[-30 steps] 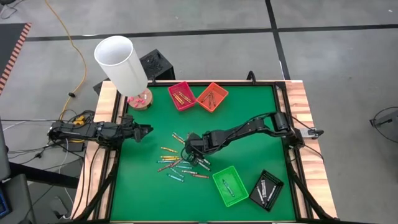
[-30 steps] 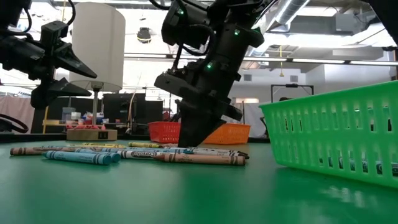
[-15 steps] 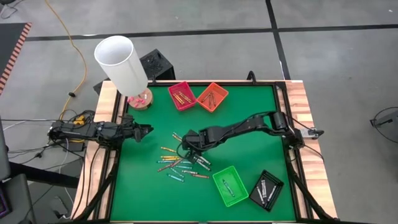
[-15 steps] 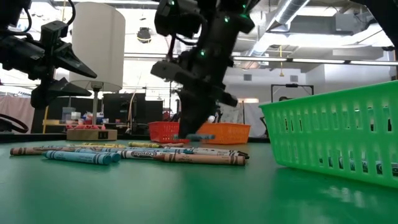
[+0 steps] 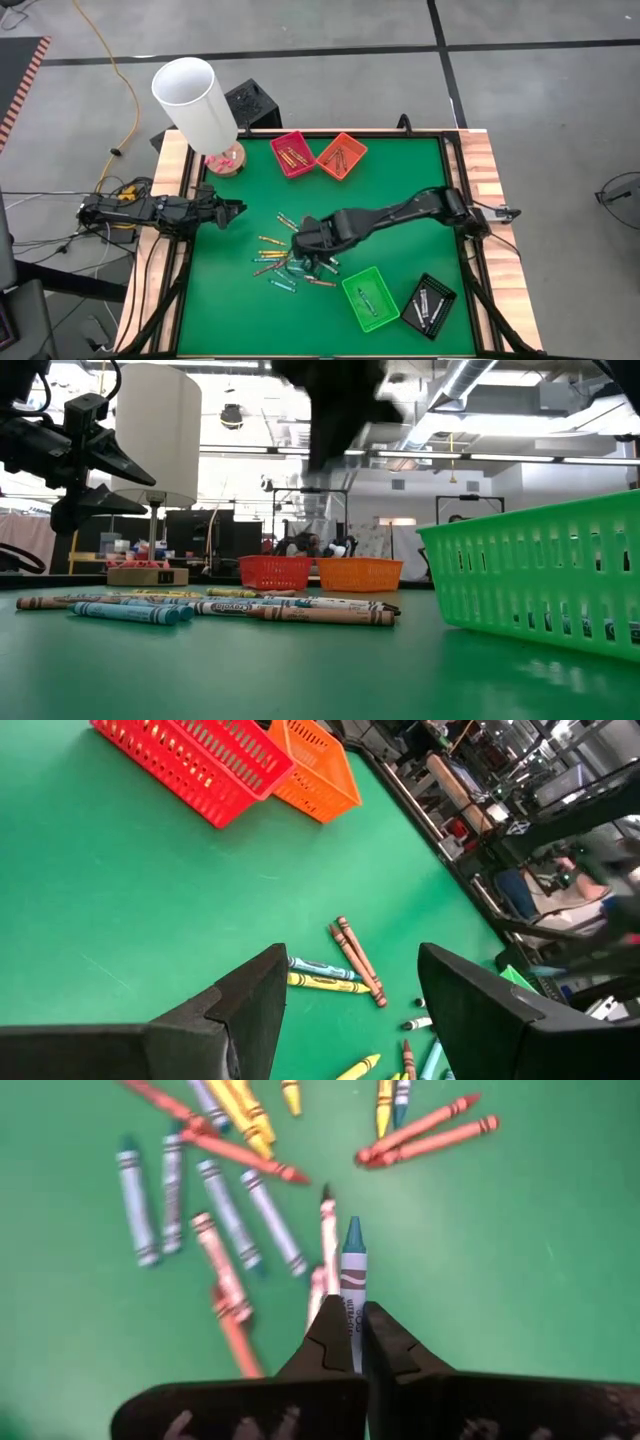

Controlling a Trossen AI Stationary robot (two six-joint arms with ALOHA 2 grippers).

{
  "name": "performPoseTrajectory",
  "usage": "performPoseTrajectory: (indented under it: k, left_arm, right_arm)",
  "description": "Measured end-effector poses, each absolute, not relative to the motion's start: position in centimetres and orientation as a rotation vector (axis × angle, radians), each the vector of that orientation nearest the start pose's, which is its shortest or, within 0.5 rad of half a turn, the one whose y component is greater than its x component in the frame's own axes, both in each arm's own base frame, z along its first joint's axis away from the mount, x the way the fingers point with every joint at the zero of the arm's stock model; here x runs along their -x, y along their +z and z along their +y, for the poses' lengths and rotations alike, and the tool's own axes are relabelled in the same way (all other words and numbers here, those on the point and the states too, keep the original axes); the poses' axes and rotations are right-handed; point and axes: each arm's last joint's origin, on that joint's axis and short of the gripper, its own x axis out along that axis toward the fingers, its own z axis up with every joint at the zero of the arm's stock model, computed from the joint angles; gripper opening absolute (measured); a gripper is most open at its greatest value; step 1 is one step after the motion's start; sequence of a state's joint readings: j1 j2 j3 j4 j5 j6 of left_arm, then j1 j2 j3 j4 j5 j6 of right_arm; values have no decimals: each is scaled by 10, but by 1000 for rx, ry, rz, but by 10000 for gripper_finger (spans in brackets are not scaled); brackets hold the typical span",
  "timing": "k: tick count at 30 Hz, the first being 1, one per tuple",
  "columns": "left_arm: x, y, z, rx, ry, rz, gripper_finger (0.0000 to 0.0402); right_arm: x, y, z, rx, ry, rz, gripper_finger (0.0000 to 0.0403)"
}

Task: Sort crayons
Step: Put the green crayon into the green bin

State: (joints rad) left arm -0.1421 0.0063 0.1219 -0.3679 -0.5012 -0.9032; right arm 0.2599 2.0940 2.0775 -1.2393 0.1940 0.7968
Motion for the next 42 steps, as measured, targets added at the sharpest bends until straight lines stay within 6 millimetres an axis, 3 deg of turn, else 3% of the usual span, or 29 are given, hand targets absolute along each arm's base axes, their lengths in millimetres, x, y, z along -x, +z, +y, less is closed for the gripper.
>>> performPoseTrajectory:
  k: [5, 10, 18, 26, 42]
  left_arm:
    - [-84, 170, 1, 824, 399, 82, 215]
    - [-84, 170, 1, 823, 394, 85, 215]
    - [-84, 170, 2, 812, 449, 55, 215]
    - [-83, 170, 3, 794, 471, 46, 215]
    - [-83, 170, 3, 798, 480, 40, 215]
  right_arm:
    - [-390, 319, 138, -495, -518, 1177, 1]
    - [-361, 319, 170, -631, -709, 1249, 1]
    - [-335, 310, 216, -820, -847, 1222, 1]
    - [-320, 272, 229, -848, -1025, 1278, 1]
    - [-327, 212, 221, -793, -970, 1339, 1]
